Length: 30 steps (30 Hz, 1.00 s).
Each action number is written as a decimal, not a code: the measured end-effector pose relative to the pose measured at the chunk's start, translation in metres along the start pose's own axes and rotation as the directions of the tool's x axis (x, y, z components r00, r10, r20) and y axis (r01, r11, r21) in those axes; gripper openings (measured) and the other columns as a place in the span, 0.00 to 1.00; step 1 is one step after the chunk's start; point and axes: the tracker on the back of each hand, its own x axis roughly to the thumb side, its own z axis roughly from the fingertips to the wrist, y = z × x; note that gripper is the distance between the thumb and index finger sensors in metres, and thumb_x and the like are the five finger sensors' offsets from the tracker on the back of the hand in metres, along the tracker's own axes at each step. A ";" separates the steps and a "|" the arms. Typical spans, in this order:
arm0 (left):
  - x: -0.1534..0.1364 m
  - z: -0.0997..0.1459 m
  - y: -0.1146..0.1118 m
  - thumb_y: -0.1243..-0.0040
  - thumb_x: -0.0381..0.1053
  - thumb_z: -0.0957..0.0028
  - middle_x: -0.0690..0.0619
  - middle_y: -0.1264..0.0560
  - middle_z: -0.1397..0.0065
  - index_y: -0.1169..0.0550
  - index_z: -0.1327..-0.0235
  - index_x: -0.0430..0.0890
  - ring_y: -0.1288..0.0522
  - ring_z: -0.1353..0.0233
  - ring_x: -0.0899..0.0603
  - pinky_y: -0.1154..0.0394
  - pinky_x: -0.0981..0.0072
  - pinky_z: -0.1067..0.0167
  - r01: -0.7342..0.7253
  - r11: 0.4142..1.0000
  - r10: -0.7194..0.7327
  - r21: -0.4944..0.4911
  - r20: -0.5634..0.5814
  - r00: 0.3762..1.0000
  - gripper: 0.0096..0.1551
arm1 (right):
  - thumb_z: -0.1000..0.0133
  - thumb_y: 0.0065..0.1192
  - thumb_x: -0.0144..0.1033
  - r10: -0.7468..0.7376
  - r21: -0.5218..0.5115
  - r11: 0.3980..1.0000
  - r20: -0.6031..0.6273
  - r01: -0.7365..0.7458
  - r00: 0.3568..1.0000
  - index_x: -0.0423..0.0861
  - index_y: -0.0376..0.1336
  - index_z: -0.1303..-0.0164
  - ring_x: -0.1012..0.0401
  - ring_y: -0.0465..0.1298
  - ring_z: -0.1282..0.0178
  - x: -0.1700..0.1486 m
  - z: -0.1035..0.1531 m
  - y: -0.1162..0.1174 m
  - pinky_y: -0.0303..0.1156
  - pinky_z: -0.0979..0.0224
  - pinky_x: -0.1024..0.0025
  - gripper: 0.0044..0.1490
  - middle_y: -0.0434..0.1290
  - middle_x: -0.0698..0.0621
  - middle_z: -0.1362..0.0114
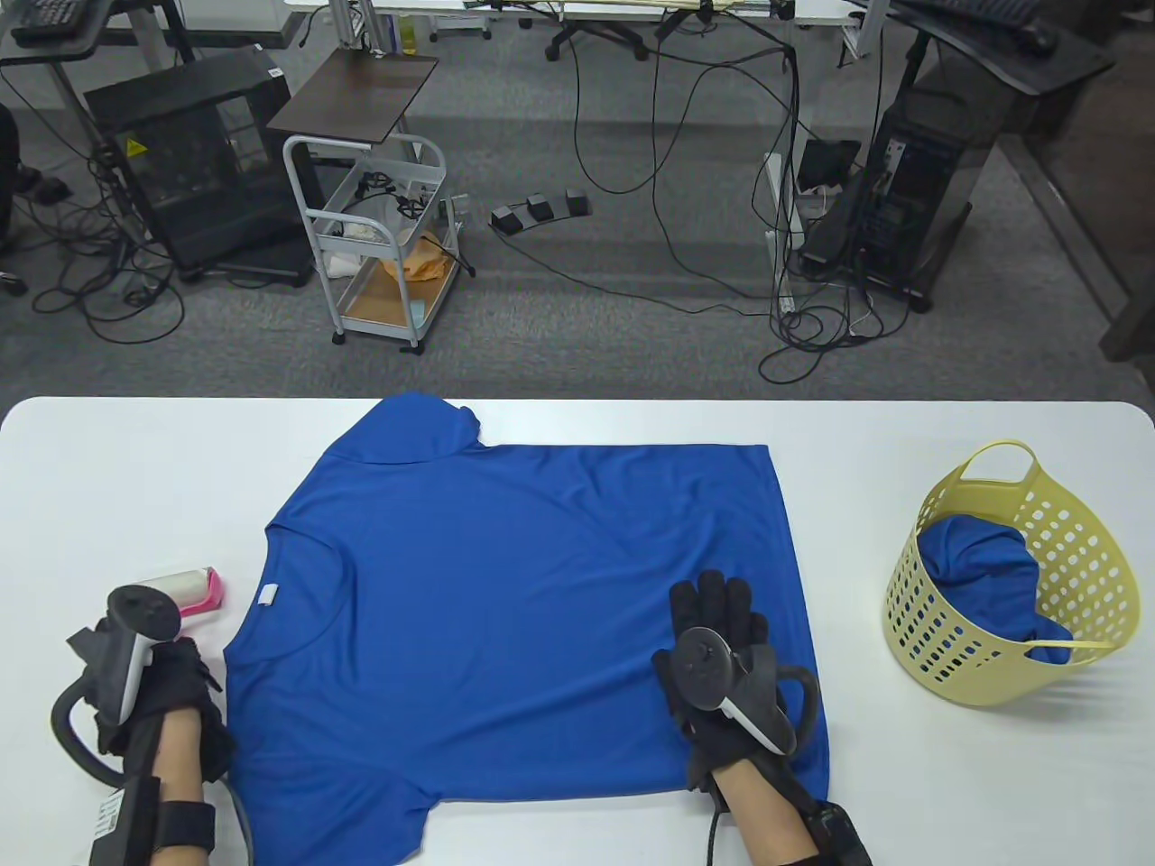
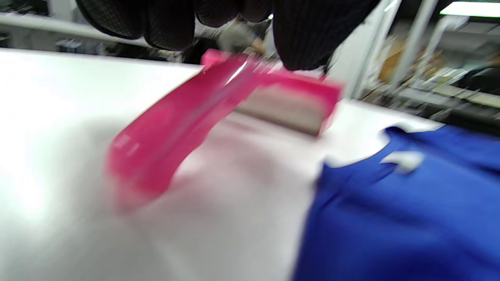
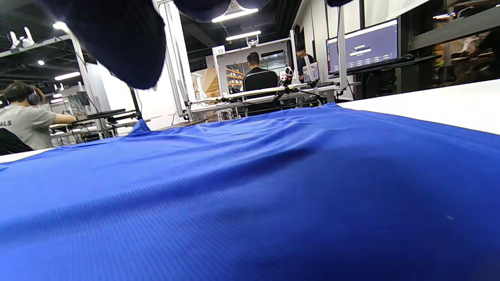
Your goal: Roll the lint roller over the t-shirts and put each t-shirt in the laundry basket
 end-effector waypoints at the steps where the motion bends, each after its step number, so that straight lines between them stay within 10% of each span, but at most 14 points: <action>1: 0.005 0.005 0.003 0.40 0.56 0.46 0.49 0.49 0.16 0.50 0.21 0.52 0.41 0.18 0.33 0.40 0.38 0.26 -0.016 1.000 0.015 0.019 0.047 0.999 0.46 | 0.42 0.60 0.51 -0.005 0.001 1.000 0.000 0.005 1.000 0.51 0.41 0.21 0.44 0.37 0.18 0.002 -0.002 -0.001 0.44 0.21 0.42 0.46 0.37 0.45 0.13; 15: 0.132 0.134 -0.028 0.32 0.68 0.58 0.53 0.42 0.16 0.42 0.22 0.56 0.46 0.14 0.40 0.49 0.44 0.21 -0.187 0.973 0.069 0.138 0.598 0.799 0.53 | 0.50 0.64 0.61 0.019 0.235 0.972 -0.129 0.012 0.991 0.51 0.37 0.20 0.43 0.40 0.17 0.029 -0.054 0.022 0.49 0.19 0.43 0.58 0.35 0.44 0.13; 30: 0.147 0.153 -0.047 0.33 0.70 0.59 0.54 0.39 0.17 0.39 0.23 0.55 0.44 0.14 0.42 0.49 0.48 0.21 -0.096 0.977 -0.057 0.190 0.666 0.744 0.52 | 0.54 0.58 0.65 0.121 0.455 0.891 -0.204 -0.016 0.971 0.55 0.39 0.21 0.42 0.45 0.17 0.039 -0.085 0.069 0.49 0.21 0.39 0.57 0.41 0.45 0.13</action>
